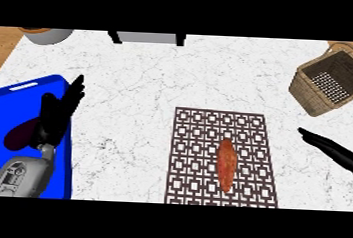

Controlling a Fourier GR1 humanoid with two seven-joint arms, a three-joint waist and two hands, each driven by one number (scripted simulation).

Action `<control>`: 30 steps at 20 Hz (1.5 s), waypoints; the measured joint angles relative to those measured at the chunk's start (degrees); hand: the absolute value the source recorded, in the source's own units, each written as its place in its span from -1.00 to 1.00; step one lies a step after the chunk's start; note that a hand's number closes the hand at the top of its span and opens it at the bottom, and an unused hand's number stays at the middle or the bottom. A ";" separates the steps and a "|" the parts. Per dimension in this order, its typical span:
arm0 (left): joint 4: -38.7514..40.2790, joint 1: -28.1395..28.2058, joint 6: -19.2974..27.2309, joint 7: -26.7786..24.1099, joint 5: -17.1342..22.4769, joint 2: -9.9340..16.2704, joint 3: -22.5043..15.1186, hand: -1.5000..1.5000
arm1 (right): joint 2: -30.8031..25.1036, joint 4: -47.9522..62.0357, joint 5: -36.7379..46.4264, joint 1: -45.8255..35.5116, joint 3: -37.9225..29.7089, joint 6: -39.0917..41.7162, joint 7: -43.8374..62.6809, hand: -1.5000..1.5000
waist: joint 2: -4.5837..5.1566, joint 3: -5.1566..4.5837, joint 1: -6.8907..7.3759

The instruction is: Pick the sweet potato from the placemat and place it in the basket

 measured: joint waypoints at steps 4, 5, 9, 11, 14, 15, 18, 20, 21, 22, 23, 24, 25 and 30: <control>-0.52 0.32 -1.27 0.24 -0.26 -0.14 1.46 0.00 | 4.44 -0.04 3.53 0.07 -0.80 -0.90 1.43 -1.00 | 0.00 0.01 0.07; -1.00 0.68 -1.48 0.32 -0.40 -0.45 1.50 0.00 | 5.85 0.55 4.96 -0.17 -0.48 -1.37 1.34 -1.00 | -0.01 0.01 0.11; -0.61 -0.25 -1.51 1.01 -1.88 -1.80 2.07 0.00 | 10.76 2.26 9.71 -1.41 0.98 -1.69 1.90 -1.00 | 0.02 0.01 0.15; -0.87 -0.68 -2.17 1.63 -2.20 -1.81 2.56 0.00 | 12.97 3.61 12.19 -1.25 2.02 -2.07 0.98 -1.00 | 0.02 0.01 0.16; -1.35 0.15 -2.53 1.19 -3.28 -2.59 2.66 0.00 | 16.05 7.42 14.79 -3.47 2.89 -1.67 -0.05 -1.00 | 0.04 0.02 0.27; -0.83 -0.03 -2.88 0.78 -3.53 -2.64 3.22 0.00 | 16.73 7.28 15.44 -3.20 2.81 -1.20 -0.15 -1.00 | 0.04 0.03 0.23; -0.48 0.52 -3.29 -0.32 -4.24 -3.48 3.69 0.00 | 19.72 10.07 18.61 -4.72 3.70 -1.77 -0.59 -1.00 | 0.04 0.01 0.25; -0.20 0.15 -4.20 -0.31 -4.12 -3.35 4.56 0.00 | 21.95 11.74 20.81 -5.64 4.65 -2.58 -0.69 -1.00 | 0.04 0.01 0.25; -0.63 -0.04 -4.00 0.25 -4.64 -3.67 4.60 0.00 | 22.67 12.18 21.82 -5.60 4.77 -2.83 -1.17 -1.00 | 0.04 0.02 0.24; 0.41 -0.08 -3.96 -0.67 -5.05 -4.14 4.81 0.00 | 23.05 12.25 22.44 -5.39 4.55 -2.78 -1.69 -1.00 | 0.04 0.03 0.21; 0.41 0.12 -4.11 -0.96 -5.35 -4.38 4.98 0.00 | 23.88 12.79 23.51 -5.64 4.71 -3.02 -1.79 -1.00 | 0.03 0.02 0.20; -1.09 0.59 -4.66 0.05 -5.22 -4.13 5.24 0.00 | 24.11 13.52 24.11 -5.74 4.47 -2.95 -2.55 -1.00 | 0.03 0.01 0.24; -1.40 0.51 -5.10 0.45 -5.20 -3.98 5.68 0.00 | 25.05 14.22 24.95 -6.12 4.66 -3.29 -2.71 -1.00 | 0.02 0.02 0.24; -2.95 -0.20 -5.14 2.80 -6.48 -5.14 6.13 0.00 | 28.42 15.10 27.29 -7.77 4.64 -3.10 -1.58 -1.00 | 0.02 0.01 0.24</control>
